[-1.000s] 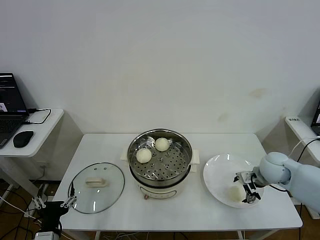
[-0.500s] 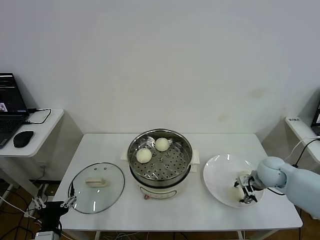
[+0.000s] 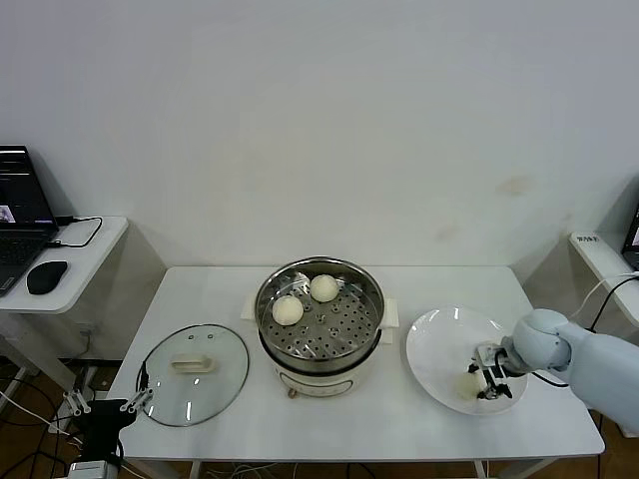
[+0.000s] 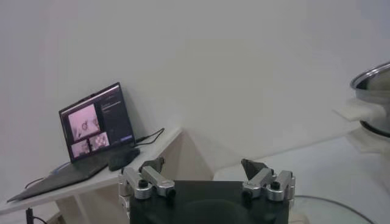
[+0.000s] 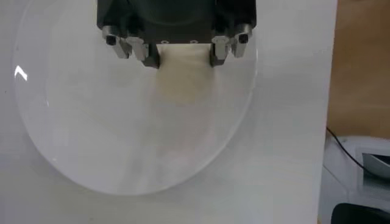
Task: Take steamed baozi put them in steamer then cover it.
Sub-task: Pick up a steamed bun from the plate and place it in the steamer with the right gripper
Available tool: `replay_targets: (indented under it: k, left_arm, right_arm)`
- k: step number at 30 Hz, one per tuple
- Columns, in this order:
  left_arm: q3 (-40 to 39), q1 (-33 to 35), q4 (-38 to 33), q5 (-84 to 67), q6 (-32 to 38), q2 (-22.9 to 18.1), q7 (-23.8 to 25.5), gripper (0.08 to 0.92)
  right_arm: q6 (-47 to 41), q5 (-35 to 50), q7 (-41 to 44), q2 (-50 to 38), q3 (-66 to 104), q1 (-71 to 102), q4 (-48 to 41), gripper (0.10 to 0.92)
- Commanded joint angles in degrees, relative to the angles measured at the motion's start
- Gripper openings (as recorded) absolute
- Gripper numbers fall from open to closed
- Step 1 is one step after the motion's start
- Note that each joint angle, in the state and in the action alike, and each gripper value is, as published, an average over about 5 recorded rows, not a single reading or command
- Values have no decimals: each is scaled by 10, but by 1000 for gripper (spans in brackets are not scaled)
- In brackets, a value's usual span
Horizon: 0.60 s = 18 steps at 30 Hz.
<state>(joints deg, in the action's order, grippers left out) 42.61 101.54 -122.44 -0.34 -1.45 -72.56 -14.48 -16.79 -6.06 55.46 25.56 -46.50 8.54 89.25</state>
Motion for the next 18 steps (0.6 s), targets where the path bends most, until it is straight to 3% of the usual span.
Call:
replay_targets:
  k: [1, 10, 18]
  left_arm:
    - [-3, -1, -2, 0, -1, 1, 1, 823]
    - [-2, 0, -10, -1, -1, 6, 1, 823]
    - [-1, 4, -14, -2, 0, 7, 1, 823]
  right_arm:
    - [-4, 60, 15, -15, -36, -132, 22, 542]
    - [-9, 131, 28, 4, -100, -316, 14, 543]
    - [-10, 187, 19, 96, -201, -481, -6, 543]
